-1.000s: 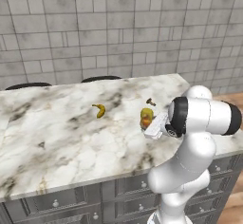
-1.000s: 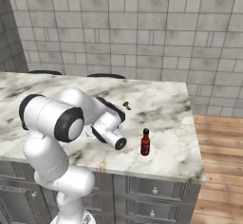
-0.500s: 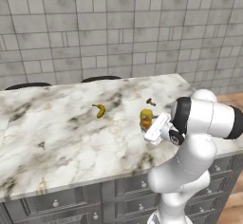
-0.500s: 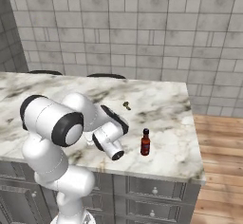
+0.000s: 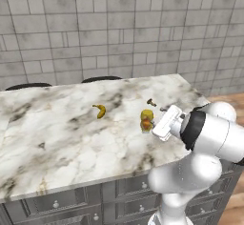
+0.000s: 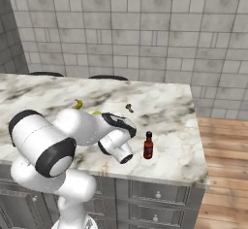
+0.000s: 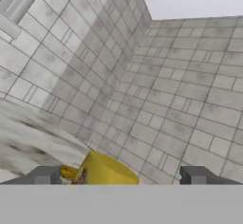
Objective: Move the mustard and condiment bottle from the cabinet to the dining counter.
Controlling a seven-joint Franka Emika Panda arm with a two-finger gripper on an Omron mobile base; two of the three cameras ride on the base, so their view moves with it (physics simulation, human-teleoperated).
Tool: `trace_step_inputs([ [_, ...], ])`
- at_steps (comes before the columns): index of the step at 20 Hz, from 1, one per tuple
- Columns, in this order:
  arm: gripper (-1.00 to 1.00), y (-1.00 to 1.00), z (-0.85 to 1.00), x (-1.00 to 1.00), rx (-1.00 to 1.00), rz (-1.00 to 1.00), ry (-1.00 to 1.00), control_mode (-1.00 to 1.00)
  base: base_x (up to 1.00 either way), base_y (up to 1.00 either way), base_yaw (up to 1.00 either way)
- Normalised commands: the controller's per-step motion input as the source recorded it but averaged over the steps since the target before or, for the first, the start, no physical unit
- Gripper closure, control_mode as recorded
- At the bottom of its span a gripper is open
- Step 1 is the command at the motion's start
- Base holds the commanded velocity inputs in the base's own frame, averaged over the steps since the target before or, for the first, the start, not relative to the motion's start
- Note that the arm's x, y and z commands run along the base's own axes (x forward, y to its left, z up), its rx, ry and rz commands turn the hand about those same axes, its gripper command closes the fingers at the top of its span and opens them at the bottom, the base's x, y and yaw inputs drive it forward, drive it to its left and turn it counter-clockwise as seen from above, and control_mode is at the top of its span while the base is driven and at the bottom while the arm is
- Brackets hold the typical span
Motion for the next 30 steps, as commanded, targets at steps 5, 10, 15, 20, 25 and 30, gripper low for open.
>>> trace_step_inputs([
  [5,-1.0,0.0,1.0,-0.21,-0.02,0.05,0.01,-1.0,0.0,0.0,0.0],
  [10,-1.0,0.0,1.0,-0.29,-0.13,0.01,0.17,-1.0,0.0,0.0,0.0],
  [15,-1.0,0.04,1.0,-0.41,-0.23,-0.02,0.34,-1.0,0.0,0.0,0.0],
  [20,-1.0,0.12,1.0,-0.39,-0.32,-0.09,0.53,-1.0,0.0,0.0,0.0],
  [25,-1.0,0.34,0.86,-0.26,-0.4,-0.12,0.76,-1.0,0.0,0.0,0.0],
  [30,-1.0,0.44,-0.27,-0.1,-0.3,-0.23,0.59,-1.0,0.0,0.0,0.0],
])
